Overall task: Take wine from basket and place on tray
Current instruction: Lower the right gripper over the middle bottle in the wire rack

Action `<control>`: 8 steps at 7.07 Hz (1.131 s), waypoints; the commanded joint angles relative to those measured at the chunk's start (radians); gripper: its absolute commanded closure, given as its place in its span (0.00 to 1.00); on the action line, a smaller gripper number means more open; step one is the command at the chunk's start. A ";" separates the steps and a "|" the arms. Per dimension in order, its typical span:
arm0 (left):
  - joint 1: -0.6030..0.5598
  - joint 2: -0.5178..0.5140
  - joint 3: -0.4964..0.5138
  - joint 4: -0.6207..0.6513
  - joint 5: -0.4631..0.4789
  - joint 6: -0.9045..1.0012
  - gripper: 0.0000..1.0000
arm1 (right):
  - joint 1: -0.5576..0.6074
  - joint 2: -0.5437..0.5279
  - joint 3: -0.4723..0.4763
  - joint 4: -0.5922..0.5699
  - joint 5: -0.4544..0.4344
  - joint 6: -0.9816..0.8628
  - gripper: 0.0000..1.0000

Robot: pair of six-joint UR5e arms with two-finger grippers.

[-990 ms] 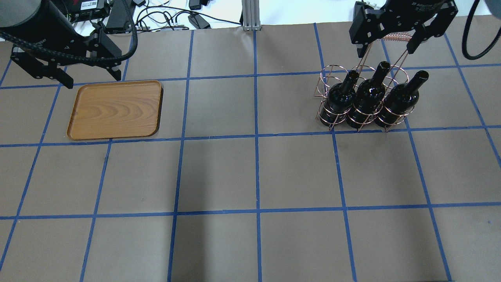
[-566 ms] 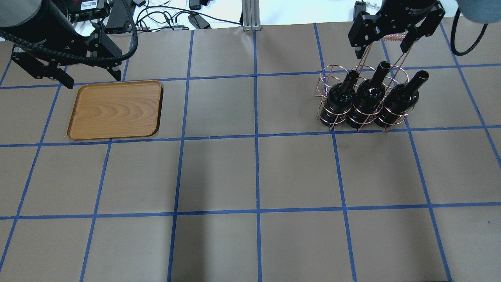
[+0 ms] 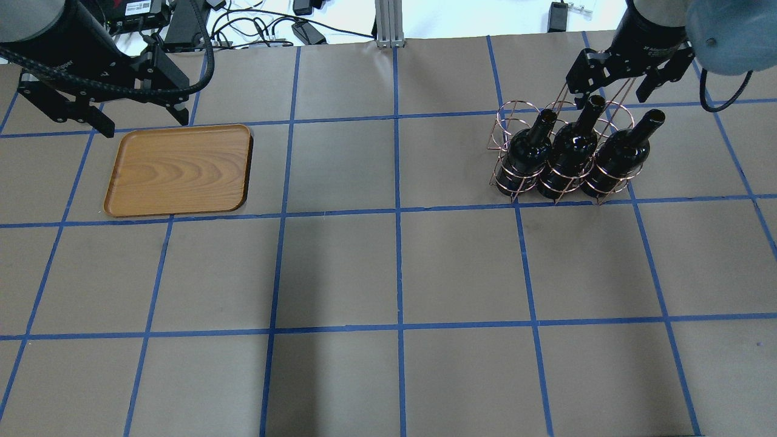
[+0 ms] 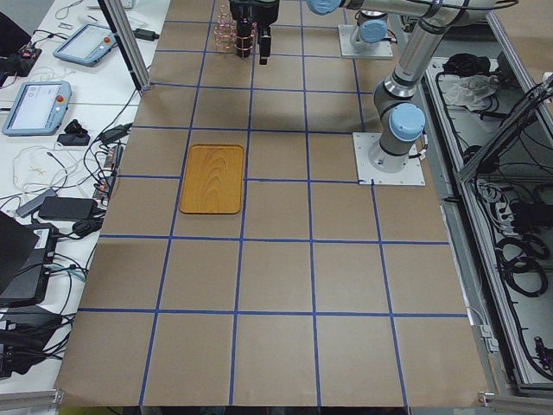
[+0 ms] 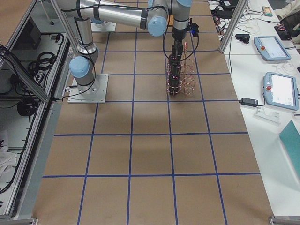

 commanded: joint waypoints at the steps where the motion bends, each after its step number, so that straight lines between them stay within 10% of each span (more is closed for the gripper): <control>1: 0.000 0.001 0.000 0.000 0.000 0.000 0.00 | 0.008 0.034 0.006 -0.063 0.001 0.020 0.01; 4: 0.000 0.001 0.000 0.000 0.000 0.000 0.00 | 0.008 0.063 0.008 -0.060 0.001 0.004 0.04; 8: 0.000 0.001 0.000 -0.002 0.000 0.000 0.00 | 0.008 0.075 0.006 -0.047 0.003 0.005 0.41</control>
